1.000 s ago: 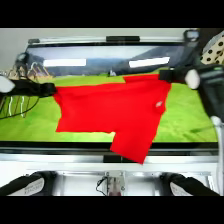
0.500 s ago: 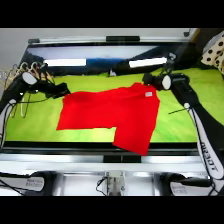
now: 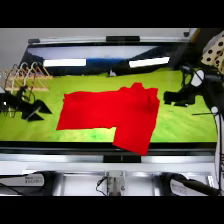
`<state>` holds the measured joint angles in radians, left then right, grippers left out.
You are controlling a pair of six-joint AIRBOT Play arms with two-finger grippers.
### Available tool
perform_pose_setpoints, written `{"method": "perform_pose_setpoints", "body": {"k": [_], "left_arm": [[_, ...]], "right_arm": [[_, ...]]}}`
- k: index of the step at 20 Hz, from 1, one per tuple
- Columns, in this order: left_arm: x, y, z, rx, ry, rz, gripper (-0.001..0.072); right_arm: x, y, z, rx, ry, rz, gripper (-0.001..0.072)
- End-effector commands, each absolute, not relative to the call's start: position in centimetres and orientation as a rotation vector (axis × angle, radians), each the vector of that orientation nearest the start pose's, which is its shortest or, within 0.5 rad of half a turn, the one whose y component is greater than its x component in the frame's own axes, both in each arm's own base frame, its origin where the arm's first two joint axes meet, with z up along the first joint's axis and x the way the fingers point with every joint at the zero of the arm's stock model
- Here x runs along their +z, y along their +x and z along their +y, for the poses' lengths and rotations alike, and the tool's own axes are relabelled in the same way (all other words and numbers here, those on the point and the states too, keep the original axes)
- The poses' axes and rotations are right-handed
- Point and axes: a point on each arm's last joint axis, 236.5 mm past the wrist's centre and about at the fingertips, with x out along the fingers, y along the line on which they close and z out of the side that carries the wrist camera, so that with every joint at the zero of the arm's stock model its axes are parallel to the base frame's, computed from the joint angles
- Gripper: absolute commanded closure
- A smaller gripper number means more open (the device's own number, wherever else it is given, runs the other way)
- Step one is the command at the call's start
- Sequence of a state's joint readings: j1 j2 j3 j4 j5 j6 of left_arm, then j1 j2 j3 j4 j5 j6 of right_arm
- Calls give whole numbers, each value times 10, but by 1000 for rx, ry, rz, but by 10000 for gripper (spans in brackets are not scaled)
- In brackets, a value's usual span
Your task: Fold the shirts.
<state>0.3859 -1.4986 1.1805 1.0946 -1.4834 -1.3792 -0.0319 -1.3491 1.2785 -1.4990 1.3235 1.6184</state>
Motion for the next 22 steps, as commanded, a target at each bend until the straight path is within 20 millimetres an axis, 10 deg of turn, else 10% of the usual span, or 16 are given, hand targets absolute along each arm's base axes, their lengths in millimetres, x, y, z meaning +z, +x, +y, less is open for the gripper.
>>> {"method": "perform_pose_setpoints", "body": {"k": [1,11,13,15,22], "left_arm": [[-83,279,-3,-231,-743,1633,18],[-113,313,-19,-163,-825,1449,173],[-115,316,-19,-140,-836,1447,540],[-114,316,-19,-136,-843,1447,669],[-100,307,-29,-217,-817,1471,670]], "right_arm": [[1,330,20,88,201,1532,181],[3,347,34,128,228,1456,181],[3,346,34,128,227,1459,181],[-2,339,32,125,217,1486,180],[-82,290,53,97,565,1583,180]]}}
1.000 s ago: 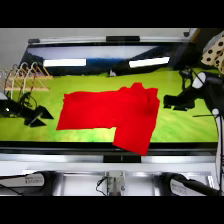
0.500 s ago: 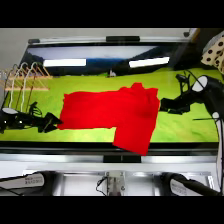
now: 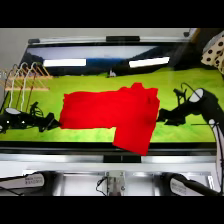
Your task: Fold the shirts.
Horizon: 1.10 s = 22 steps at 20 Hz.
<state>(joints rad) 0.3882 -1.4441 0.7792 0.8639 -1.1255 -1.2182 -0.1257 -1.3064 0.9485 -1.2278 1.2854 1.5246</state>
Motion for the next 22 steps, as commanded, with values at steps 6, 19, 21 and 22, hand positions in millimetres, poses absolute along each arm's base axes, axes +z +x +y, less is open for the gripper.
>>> {"method": "perform_pose_setpoints", "body": {"k": [6,19,21,22], "left_arm": [[-84,311,-27,-228,-782,1420,670],[114,409,-13,-339,-611,868,675],[270,415,-23,-417,-478,509,675],[358,398,-29,-426,-401,301,675]], "right_arm": [[-104,317,50,27,628,1434,214],[82,405,72,355,443,911,641],[229,418,65,368,309,542,641],[313,407,61,360,256,336,641]]}}
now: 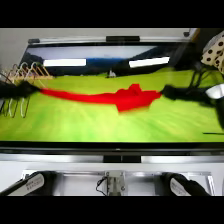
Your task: Fold the shirts.
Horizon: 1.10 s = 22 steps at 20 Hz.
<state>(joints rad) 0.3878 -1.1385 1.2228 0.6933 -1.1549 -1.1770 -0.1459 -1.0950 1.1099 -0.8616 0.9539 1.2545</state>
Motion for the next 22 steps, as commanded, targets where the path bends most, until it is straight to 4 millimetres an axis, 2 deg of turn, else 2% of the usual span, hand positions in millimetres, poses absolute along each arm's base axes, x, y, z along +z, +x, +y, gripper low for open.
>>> {"method": "perform_pose_setpoints", "body": {"k": [1,2,3,4,5,6,7,8,9,11,14,16,19,22], "left_arm": [[435,371,-33,-408,-315,103,674],[506,333,-38,-382,-234,-92,674],[572,281,-45,-350,-197,-289,674],[613,233,-56,-355,-213,-421,674],[639,190,-69,-369,-206,-517,673],[652,152,-84,-382,-169,-582,674],[655,125,-95,-392,-148,-616,674],[654,106,-101,-384,-152,-620,674],[647,98,-101,-360,-166,-596,674],[620,103,-91,-264,-159,-478,674],[565,135,-63,-119,-119,-232,674],[520,160,-49,-78,-111,-37,674],[446,206,-34,-92,-123,241,674],[363,260,-12,-106,-147,460,674]], "right_arm": [[387,385,60,351,212,152,641],[456,351,59,338,157,-20,642],[510,313,59,322,104,-155,641],[547,276,59,305,77,-253,642],[574,243,59,286,66,-327,642],[593,210,59,269,58,-386,642],[601,186,59,254,46,-413,641],[602,167,57,231,33,-418,641],[596,156,53,198,18,-397,642],[569,156,37,117,8,-283,642],[505,174,10,4,-2,-3,641],[472,188,-1,-31,-8,145,641],[423,222,-17,-67,-39,367,641],[362,278,-23,-33,-47,625,641]]}}
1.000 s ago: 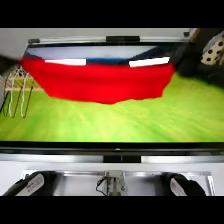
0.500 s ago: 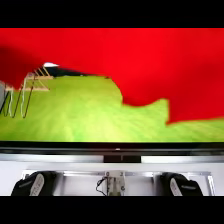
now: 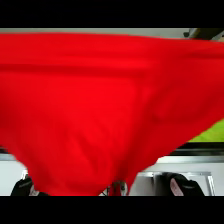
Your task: Fold the shirts.
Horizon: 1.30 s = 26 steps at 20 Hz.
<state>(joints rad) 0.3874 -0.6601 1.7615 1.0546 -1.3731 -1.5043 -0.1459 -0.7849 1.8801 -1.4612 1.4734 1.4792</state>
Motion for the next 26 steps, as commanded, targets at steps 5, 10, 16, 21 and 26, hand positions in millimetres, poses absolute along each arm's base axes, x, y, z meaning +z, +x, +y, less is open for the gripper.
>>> {"method": "perform_pose_setpoints", "body": {"k": [5,10,16,21,26], "left_arm": [[209,348,23,-93,-307,758,674],[101,444,27,-92,-390,891,674],[47,560,10,-105,-363,828,672],[-24,576,-13,-127,-394,951,671],[-57,503,-23,-258,-380,1283,671]], "right_arm": [[242,391,-8,106,82,969,641],[122,527,32,150,82,979,641],[41,620,38,52,187,833,641],[-32,604,43,38,230,1018,640],[-46,514,32,85,72,1392,640]]}}
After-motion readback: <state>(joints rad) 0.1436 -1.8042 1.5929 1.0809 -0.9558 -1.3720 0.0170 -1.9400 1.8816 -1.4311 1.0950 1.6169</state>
